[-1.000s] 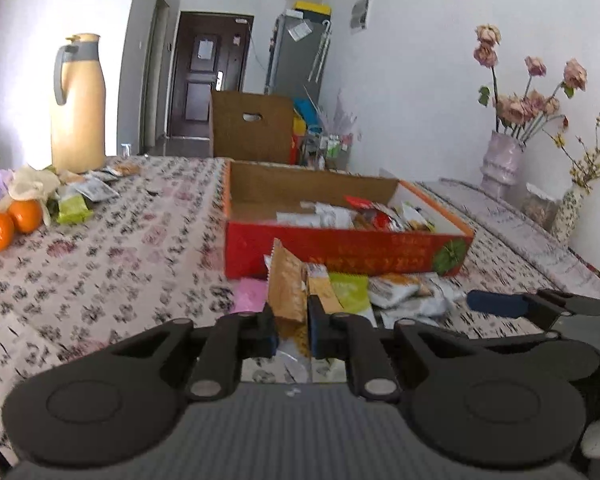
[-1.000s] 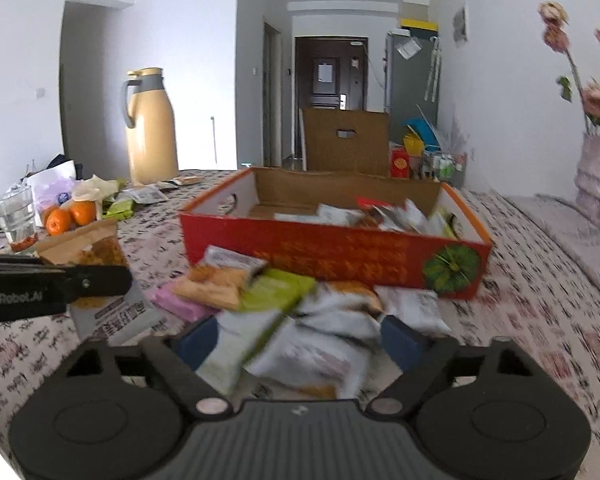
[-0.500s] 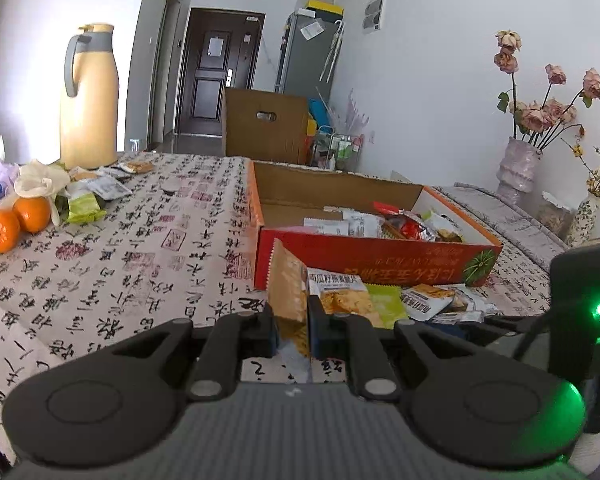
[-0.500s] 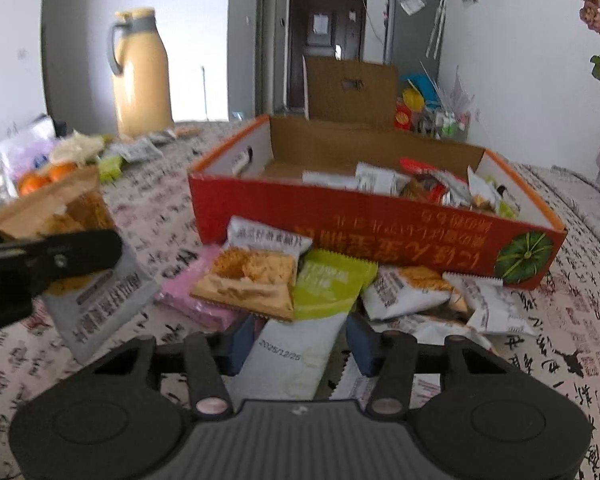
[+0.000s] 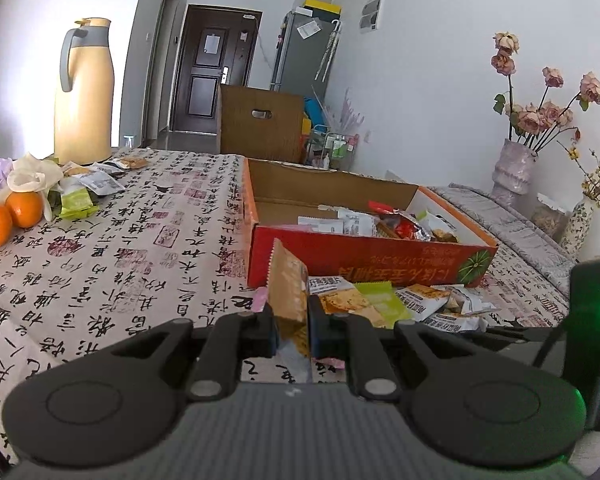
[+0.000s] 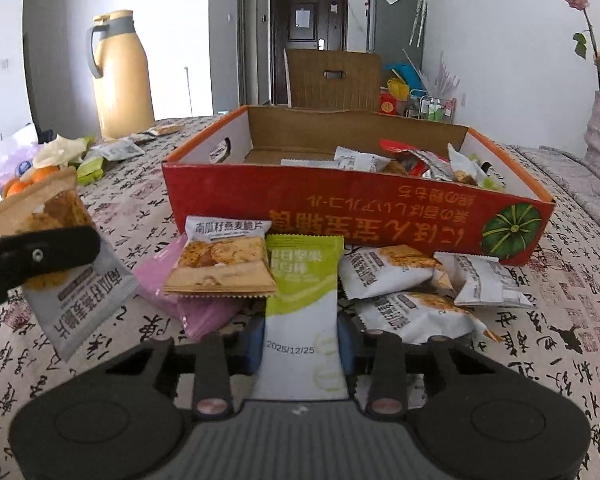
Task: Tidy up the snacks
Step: 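Grasp the white-green bar packet with the right gripper while the left holds the tan packet, then carry the tan packet and white-green bar packet over the box with both grippers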
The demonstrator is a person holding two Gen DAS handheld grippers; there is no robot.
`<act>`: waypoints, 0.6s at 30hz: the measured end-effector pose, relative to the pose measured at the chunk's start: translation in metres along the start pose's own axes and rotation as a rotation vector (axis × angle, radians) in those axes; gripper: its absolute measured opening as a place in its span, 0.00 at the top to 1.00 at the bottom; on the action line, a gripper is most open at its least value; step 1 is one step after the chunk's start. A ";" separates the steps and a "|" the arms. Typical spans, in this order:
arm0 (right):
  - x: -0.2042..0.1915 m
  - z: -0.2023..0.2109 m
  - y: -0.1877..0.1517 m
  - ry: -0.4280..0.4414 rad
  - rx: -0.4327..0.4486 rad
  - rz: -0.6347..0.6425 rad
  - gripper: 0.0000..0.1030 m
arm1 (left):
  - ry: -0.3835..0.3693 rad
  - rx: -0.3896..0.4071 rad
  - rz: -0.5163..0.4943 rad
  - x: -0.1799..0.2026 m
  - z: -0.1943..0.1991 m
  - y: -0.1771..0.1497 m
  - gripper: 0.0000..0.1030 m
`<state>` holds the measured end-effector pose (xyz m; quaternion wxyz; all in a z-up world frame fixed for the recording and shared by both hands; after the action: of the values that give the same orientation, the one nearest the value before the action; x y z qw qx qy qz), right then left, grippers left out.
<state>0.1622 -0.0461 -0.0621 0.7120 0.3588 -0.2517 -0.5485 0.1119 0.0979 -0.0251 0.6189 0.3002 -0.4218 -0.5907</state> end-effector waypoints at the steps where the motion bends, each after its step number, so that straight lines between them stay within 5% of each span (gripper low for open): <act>1: 0.001 0.003 0.001 0.001 0.010 -0.003 0.66 | 0.000 0.000 -0.002 0.002 0.000 0.000 0.86; 18: 0.030 0.035 0.026 0.021 0.140 -0.031 0.66 | 0.019 0.029 -0.035 0.030 -0.001 0.025 0.86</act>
<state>0.1598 -0.0792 -0.0215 0.6793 0.4172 -0.2765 -0.5367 0.1236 0.0710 0.0012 0.6080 0.3219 -0.4193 -0.5924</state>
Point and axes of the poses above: each gripper's, at about its wrist camera, not at the fingertips, and z roughly against the way its jaws point, x to its right, y to its top, the point moved 3 cm from there along -z, roughly the way its jaws point, and after that the axes turned 1 degree about y, right-handed, at the moved point
